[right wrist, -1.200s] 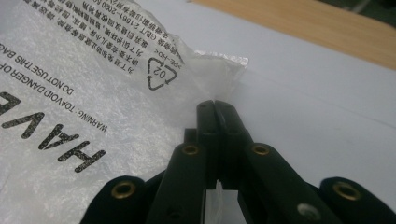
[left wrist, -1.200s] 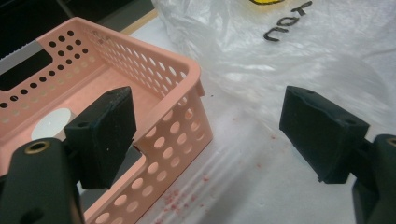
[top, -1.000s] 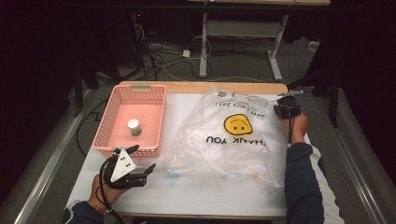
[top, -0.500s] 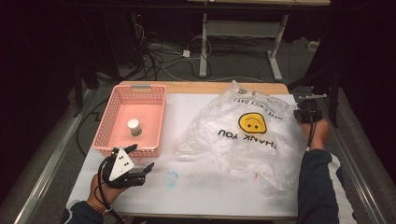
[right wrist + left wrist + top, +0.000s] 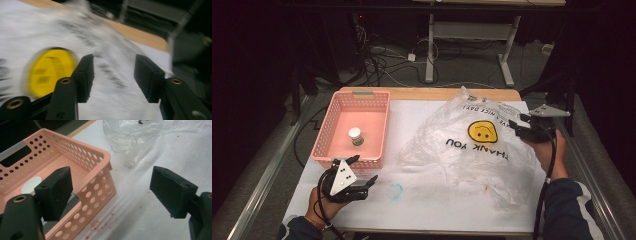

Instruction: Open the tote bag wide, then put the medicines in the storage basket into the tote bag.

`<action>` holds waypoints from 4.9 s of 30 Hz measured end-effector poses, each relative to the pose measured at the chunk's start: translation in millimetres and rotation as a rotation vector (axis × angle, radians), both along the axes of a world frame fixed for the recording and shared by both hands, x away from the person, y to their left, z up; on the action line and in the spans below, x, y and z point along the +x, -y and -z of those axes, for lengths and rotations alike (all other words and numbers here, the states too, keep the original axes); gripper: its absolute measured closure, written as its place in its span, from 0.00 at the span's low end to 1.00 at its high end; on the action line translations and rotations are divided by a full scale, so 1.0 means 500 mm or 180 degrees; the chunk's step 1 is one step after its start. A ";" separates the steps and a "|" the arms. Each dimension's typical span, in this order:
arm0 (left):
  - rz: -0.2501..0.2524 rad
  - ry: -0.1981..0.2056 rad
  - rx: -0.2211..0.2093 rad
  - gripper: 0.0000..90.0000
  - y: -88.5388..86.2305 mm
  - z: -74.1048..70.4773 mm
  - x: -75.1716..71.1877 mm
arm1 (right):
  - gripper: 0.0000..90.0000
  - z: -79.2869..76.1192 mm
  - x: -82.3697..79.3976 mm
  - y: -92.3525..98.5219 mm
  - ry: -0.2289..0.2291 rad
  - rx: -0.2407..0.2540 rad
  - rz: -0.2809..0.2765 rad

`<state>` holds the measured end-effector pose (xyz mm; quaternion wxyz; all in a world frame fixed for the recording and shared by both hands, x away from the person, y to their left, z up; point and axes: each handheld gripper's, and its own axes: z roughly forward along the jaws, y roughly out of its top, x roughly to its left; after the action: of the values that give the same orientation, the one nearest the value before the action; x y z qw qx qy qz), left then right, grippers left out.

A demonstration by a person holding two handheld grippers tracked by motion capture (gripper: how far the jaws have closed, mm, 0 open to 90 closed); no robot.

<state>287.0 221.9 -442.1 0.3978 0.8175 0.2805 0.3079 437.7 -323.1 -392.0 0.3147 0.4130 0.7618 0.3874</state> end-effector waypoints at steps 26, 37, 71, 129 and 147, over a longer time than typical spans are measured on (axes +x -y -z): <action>0.0083 -0.0096 0.0144 0.20 0.025 0.010 -0.010 | 0.40 0.135 -0.128 -0.224 -0.0816 -0.0820 -0.1518; 0.0089 -0.0103 0.0175 0.20 0.026 0.012 -0.008 | 0.94 0.140 -0.116 -0.231 -0.0896 -0.0732 -0.1590; 0.0051 -0.0173 0.0098 0.20 0.011 0.016 0.002 | 1.00 0.019 -0.133 -0.223 -0.0006 -0.0292 -0.1222; -0.0189 -0.0104 0.0043 0.21 -0.036 -0.050 0.041 | 1.00 -0.091 -0.089 -0.237 0.0615 -0.0055 -0.0922; -0.0335 -0.0390 0.0322 0.21 -0.010 -0.105 0.152 | 1.00 -0.113 -0.084 -0.245 0.0728 0.0014 -0.0903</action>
<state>363.2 227.1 -389.8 0.3213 0.8380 0.3310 0.2917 395.8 -200.5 -335.7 0.3405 0.2553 0.7708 0.4741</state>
